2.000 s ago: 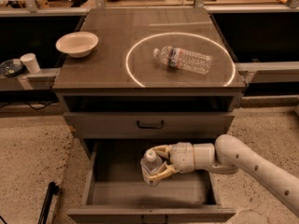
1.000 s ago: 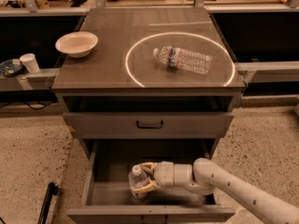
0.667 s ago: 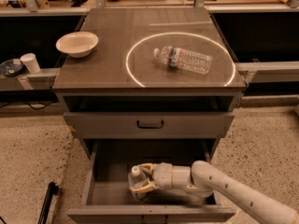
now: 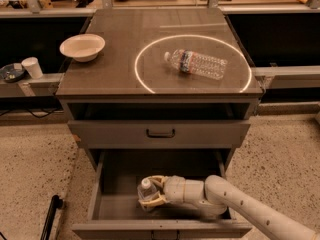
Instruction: Place blue plastic bottle into middle drawer
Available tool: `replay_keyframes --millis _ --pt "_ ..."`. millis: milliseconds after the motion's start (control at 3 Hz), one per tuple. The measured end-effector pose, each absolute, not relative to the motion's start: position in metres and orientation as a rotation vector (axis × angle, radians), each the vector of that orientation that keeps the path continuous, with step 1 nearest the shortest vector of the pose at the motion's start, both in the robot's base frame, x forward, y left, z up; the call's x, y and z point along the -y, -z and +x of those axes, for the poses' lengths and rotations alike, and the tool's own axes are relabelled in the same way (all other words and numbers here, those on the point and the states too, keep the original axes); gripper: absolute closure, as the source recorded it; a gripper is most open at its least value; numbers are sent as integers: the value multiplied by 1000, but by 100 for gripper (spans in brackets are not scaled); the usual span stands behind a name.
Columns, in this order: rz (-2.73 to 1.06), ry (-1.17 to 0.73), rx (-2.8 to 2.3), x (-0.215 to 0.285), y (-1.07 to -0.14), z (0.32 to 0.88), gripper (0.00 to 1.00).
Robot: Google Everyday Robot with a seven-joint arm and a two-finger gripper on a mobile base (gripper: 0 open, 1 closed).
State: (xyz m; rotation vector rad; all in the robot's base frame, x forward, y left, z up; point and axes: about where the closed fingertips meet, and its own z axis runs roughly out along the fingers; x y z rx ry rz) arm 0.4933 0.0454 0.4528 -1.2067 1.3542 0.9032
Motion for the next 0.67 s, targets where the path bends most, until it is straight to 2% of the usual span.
replay_keyframes --millis 667 --pt "-1207 -903 -1354 -45 -453 493 12"
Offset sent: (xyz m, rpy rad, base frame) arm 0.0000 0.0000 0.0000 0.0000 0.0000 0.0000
